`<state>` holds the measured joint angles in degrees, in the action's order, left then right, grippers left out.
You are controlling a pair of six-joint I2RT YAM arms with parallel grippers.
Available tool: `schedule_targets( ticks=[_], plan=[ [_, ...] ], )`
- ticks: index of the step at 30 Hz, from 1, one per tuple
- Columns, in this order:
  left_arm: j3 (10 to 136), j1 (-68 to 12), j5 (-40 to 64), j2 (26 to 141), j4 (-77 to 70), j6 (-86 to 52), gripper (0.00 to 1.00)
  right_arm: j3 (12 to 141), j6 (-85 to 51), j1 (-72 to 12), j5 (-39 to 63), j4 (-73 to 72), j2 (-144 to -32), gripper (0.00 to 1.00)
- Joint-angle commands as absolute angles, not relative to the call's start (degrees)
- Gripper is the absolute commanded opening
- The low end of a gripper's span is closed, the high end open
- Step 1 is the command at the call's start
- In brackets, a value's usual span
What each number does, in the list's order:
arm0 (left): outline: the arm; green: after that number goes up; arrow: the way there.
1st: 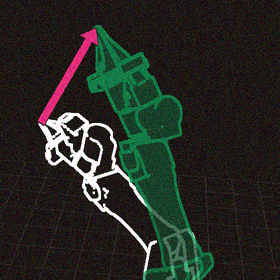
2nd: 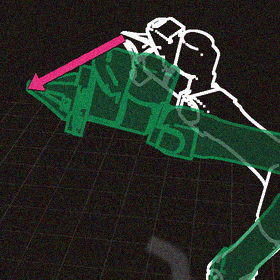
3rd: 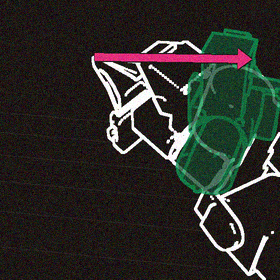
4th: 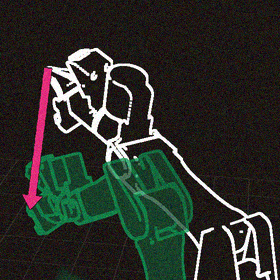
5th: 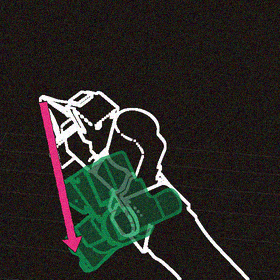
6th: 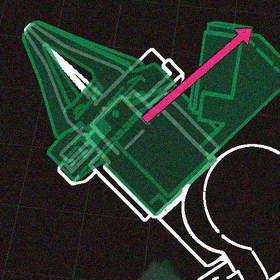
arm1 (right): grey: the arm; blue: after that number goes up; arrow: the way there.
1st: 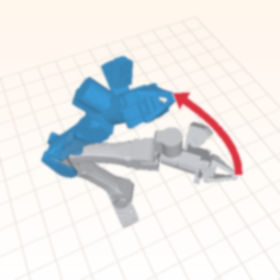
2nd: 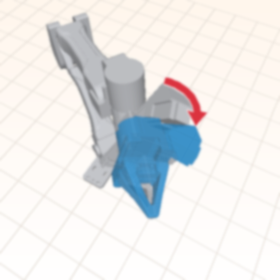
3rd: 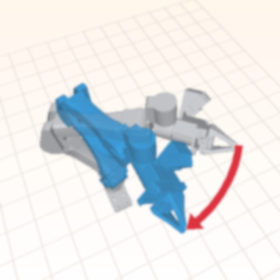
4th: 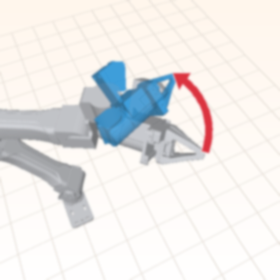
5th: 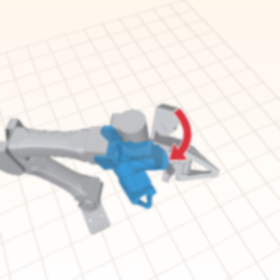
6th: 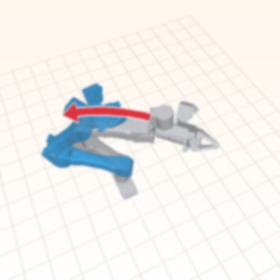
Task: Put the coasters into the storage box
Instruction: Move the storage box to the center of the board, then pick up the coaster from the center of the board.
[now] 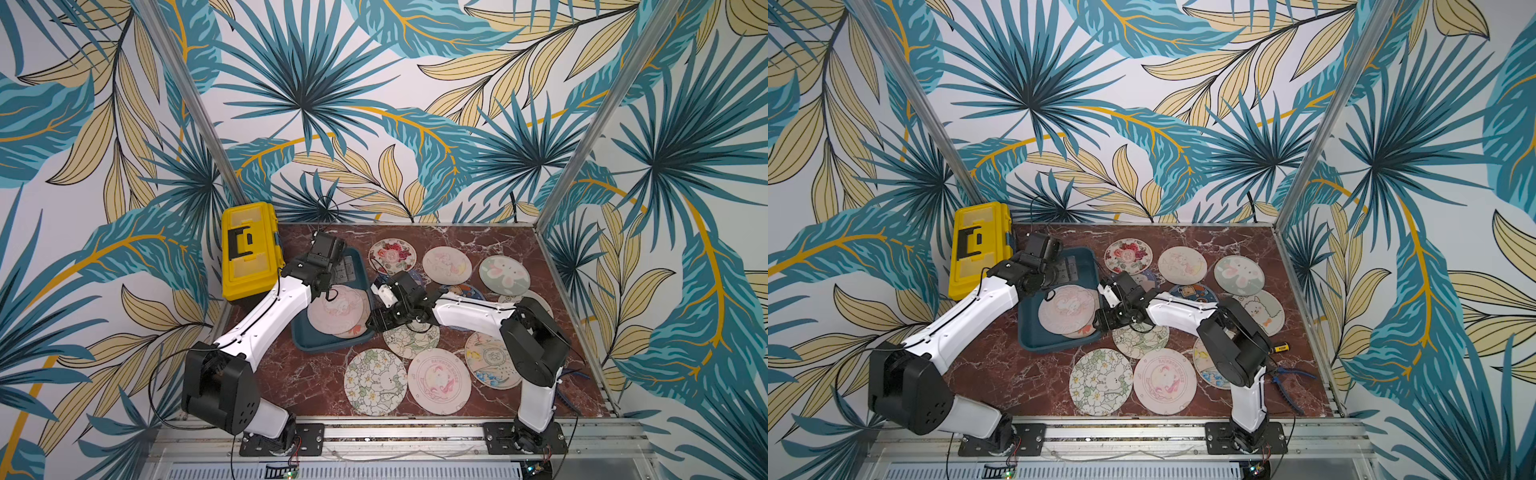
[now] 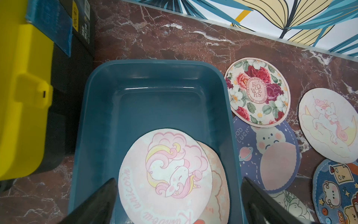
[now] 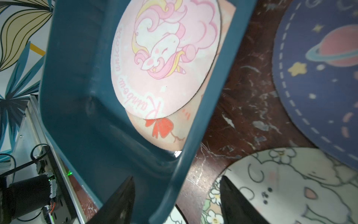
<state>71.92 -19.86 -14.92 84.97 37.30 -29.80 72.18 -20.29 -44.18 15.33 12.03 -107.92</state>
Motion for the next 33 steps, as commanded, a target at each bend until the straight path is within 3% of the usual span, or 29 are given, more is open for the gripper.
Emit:
schedule_targets(
  ticks=[1,8,27,33],
  plan=[
    [74.8,-20.3,-14.1,86.4,36.9,-28.5,1.00,71.9,-18.3,-44.1,9.4,15.5,-104.9,0.72],
    [79.1,-23.2,-13.0,89.7,36.9,-26.2,1.00,75.3,-20.1,-40.7,5.7,20.4,-103.5,0.72],
    [95.3,-34.6,-5.9,108.5,36.8,-26.7,0.99,68.9,-25.9,-24.3,8.9,21.1,-101.7,0.71],
    [99.2,-36.1,-3.7,114.2,36.7,-29.5,0.99,70.6,-25.6,-21.3,10.1,21.1,-103.5,0.66]
  ],
)
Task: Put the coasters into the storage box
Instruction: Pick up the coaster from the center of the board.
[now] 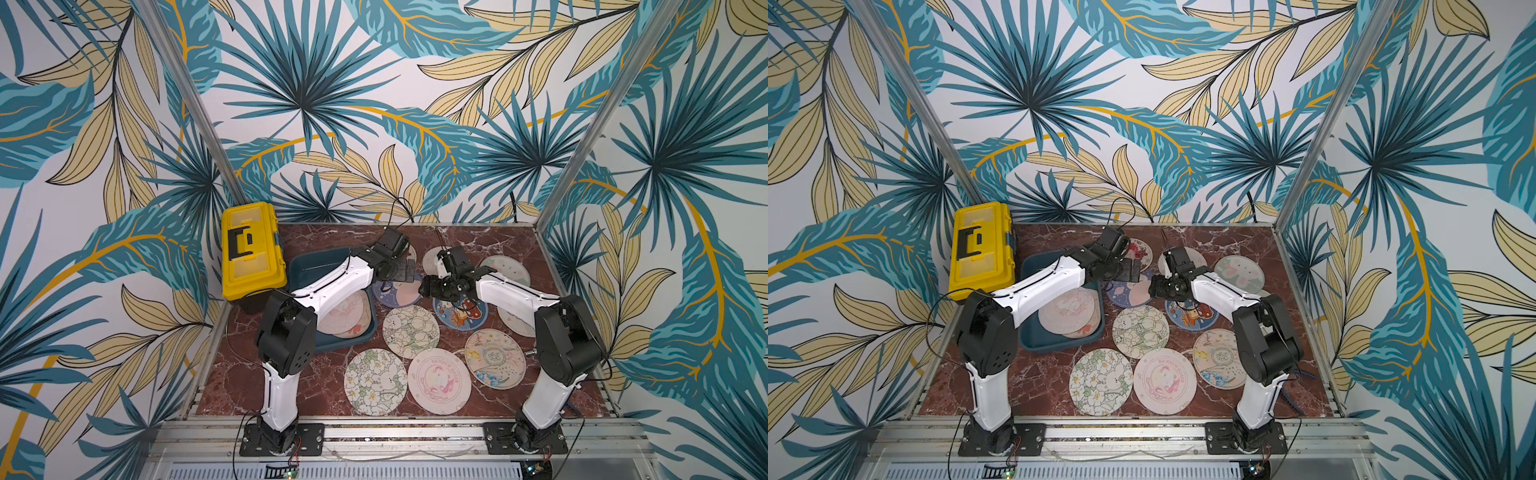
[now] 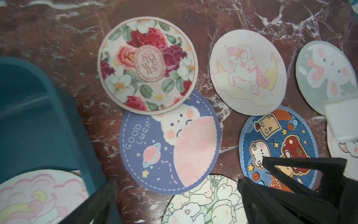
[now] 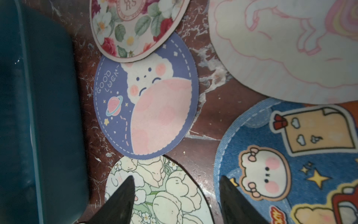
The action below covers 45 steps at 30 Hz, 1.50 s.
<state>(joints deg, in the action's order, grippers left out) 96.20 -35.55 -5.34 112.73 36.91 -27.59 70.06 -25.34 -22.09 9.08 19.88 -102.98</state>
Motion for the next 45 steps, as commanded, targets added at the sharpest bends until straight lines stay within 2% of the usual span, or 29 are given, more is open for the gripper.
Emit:
schedule_targets(
  ticks=[1,7,24,45],
  plan=[
    [99.4,-36.2,-3.7,114.9,36.7,-29.9,0.99,71.2,-25.6,-21.1,10.2,21.2,-103.9,0.65],
    [99.5,-36.6,-3.7,117.8,36.5,-31.8,0.93,76.0,-25.8,-20.3,11.6,22.1,-107.9,0.60],
    [100.7,-36.0,-3.7,125.1,36.5,-32.8,0.84,83.0,-26.7,-18.8,14.4,22.5,-115.7,0.60],
    [99.8,-35.8,-1.7,128.6,36.5,-33.1,0.80,84.3,-29.9,-18.8,19.7,18.1,-122.1,0.60]
  ],
)
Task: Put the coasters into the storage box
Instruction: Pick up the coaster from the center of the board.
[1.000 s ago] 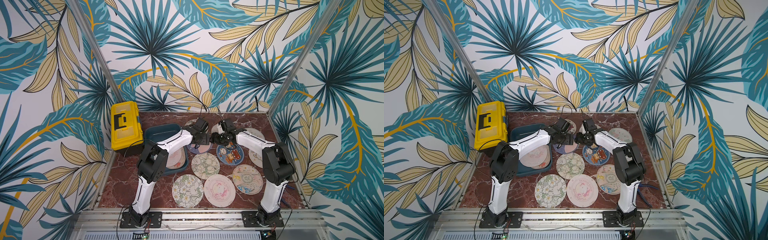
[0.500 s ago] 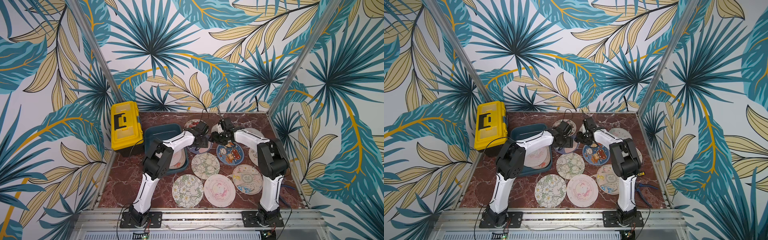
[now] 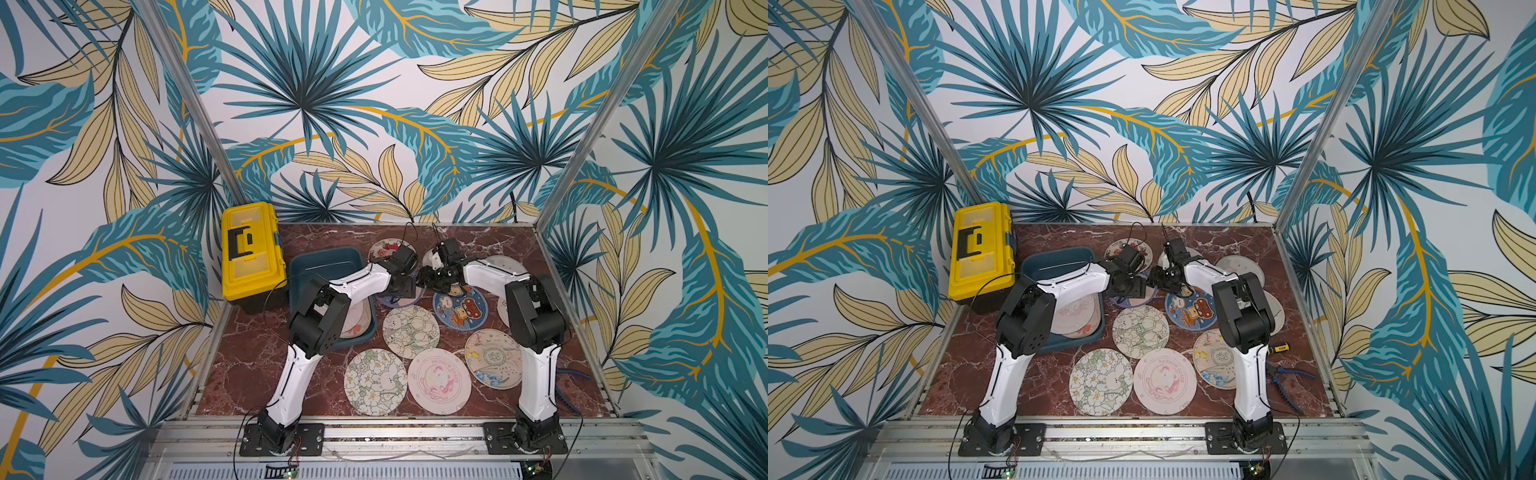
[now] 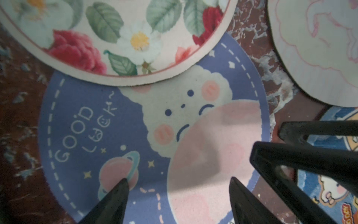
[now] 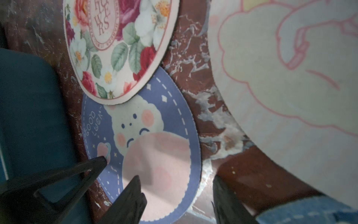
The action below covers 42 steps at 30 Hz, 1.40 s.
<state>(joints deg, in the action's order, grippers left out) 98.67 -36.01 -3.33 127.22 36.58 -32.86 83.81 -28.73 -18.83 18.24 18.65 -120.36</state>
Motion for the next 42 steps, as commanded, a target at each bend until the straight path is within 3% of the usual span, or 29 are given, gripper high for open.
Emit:
schedule_targets(
  ticks=[1,5,17,20,25,28,35,42],
  plan=[
    [99.7,-35.9,-1.6,128.6,36.4,-33.2,0.81,84.2,-30.3,-18.8,20.1,17.8,-122.3,0.59],
    [99.6,-35.9,-1.2,128.7,36.3,-33.2,0.80,84.2,-31.4,-18.8,22.1,16.2,-122.9,0.59],
    [99.2,-35.9,-0.5,129.1,36.2,-33.1,0.80,85.6,-33.7,-19.8,25.5,13.1,-125.0,0.43],
    [99.2,-35.8,-0.6,129.1,36.2,-33.0,0.80,86.4,-33.9,-20.1,25.3,13.1,-125.5,0.33],
    [99.2,-35.9,-0.9,128.6,36.2,-32.4,0.80,86.4,-34.3,-20.2,24.3,13.1,-125.3,0.08],
    [99.0,-35.9,-1.8,127.7,36.2,-31.6,0.81,86.2,-34.0,-20.2,23.7,13.1,-124.4,0.00],
    [98.2,-37.6,-7.5,124.3,36.2,-28.1,0.94,85.2,-31.5,-20.2,23.2,15.4,-120.7,0.00],
    [97.7,-38.8,-9.8,121.6,36.0,-26.8,0.96,82.2,-29.1,-20.2,22.1,17.3,-115.5,0.00]
  ],
)
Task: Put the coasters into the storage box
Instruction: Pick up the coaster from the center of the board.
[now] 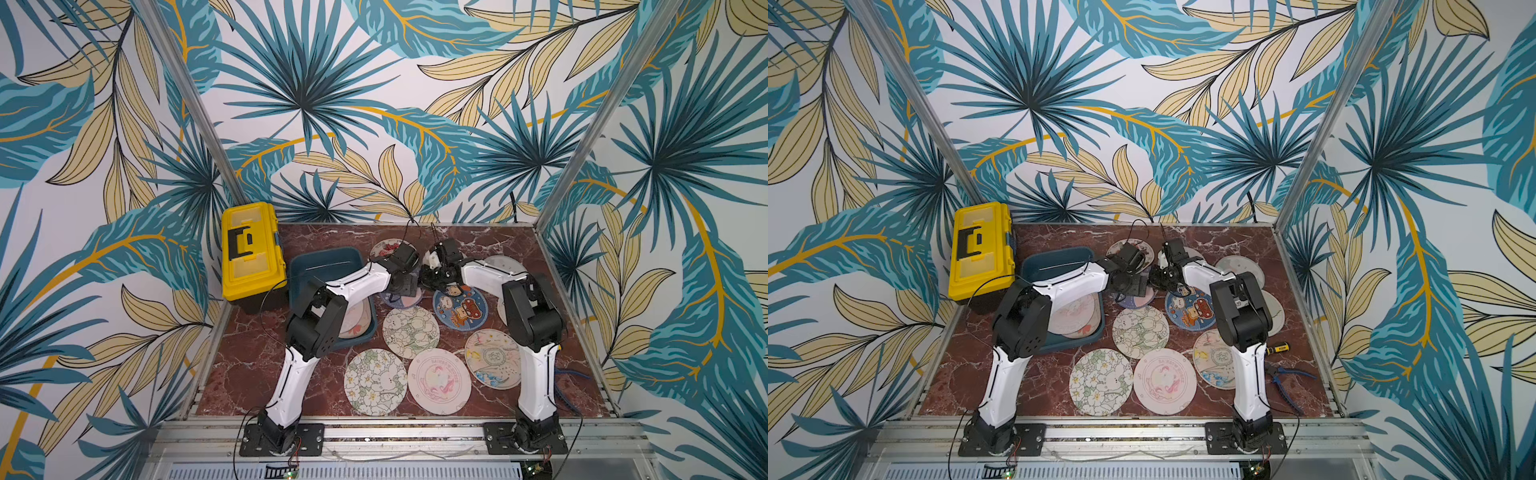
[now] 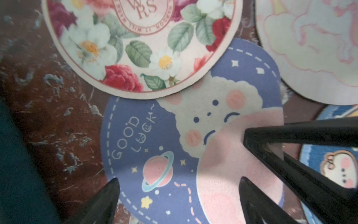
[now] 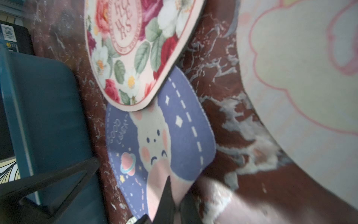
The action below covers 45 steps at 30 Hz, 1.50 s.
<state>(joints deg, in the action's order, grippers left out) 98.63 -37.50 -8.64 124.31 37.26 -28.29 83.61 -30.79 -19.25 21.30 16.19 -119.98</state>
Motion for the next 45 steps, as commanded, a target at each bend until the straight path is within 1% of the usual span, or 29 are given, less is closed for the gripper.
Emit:
schedule_targets(
  ticks=[1,10,18,25,30,40,45],
  plan=[
    [97.6,-38.9,-9.9,121.3,36.1,-26.7,0.96,81.9,-28.9,-20.1,22.1,17.3,-114.9,0.00],
    [95.5,-39.5,-10.5,118.1,34.6,-24.9,0.99,79.3,-26.4,-20.1,19.3,21.5,-110.3,0.00],
    [87.7,-40.5,-11.0,112.5,26.4,-20.0,0.99,78.3,-24.9,-20.2,18.6,23.9,-107.1,0.00],
    [78.7,-43.4,-13.6,105.9,16.8,-11.5,1.00,79.1,-24.4,-20.2,18.4,24.9,-106.5,0.00],
    [75.9,-47.1,-15.9,105.2,12.5,-5.0,1.00,79.8,-24.5,-20.2,18.9,25.3,-106.2,0.00],
    [72.0,-49.5,-12.1,105.9,6.2,-6.3,1.00,79.8,-25.1,-20.2,21.2,26.5,-103.1,0.00],
    [68.6,-49.9,-13.1,104.4,2.6,-6.5,0.99,80.6,-24.6,-20.2,21.7,28.4,-101.4,0.00]
  ],
)
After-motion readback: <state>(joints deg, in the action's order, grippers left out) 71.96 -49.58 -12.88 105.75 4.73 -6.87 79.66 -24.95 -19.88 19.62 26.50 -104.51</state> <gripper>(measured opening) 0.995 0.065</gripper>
